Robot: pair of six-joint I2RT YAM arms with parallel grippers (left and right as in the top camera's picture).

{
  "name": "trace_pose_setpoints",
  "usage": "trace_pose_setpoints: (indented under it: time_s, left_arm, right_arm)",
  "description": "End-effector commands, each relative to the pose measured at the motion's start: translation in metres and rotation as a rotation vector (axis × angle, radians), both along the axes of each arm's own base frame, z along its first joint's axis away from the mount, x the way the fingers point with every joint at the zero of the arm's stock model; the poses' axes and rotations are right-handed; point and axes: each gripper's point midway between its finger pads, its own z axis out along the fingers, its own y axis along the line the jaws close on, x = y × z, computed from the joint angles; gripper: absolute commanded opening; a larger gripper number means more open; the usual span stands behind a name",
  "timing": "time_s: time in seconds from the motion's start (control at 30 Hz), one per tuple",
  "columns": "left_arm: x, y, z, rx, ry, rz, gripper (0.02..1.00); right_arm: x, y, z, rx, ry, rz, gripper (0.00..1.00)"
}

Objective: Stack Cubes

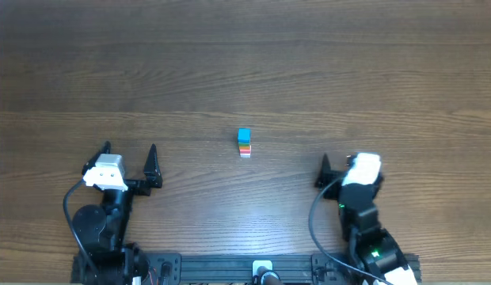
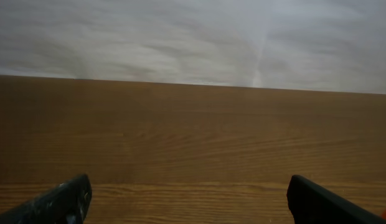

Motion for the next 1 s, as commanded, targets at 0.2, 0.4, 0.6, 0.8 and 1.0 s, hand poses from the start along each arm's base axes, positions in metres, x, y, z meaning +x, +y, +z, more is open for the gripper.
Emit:
trace_pose_setpoints:
  time_s: [0.2, 0.4, 0.6, 0.8, 1.0]
  left_arm:
    - [0.000, 0.000, -0.002, 0.010, -0.003, -0.005, 1.000]
    - [0.000, 0.000, -0.002, 0.010, -0.003, -0.005, 1.000]
    - [0.000, 0.000, -0.002, 0.010, -0.003, -0.005, 1.000]
    - [0.000, 0.000, -0.002, 0.010, -0.003, -0.005, 0.998]
    - [0.000, 0.000, -0.002, 0.010, -0.003, -0.004, 1.000]
  right_arm:
    - [0.004, -0.018, 0.038, 0.066, -0.170, 0.009, 0.993]
    - [0.003, -0.013, 0.057, -0.099, -0.246, 0.116, 0.993]
    - [0.002, -0.012, 0.066, -0.151, -0.282, 0.147, 0.991]
    - [0.001, -0.007, 0.068, -0.233, -0.293, 0.202, 0.991]
    - [0.000, -0.008, 0.072, -0.239, -0.310, 0.200, 0.993]
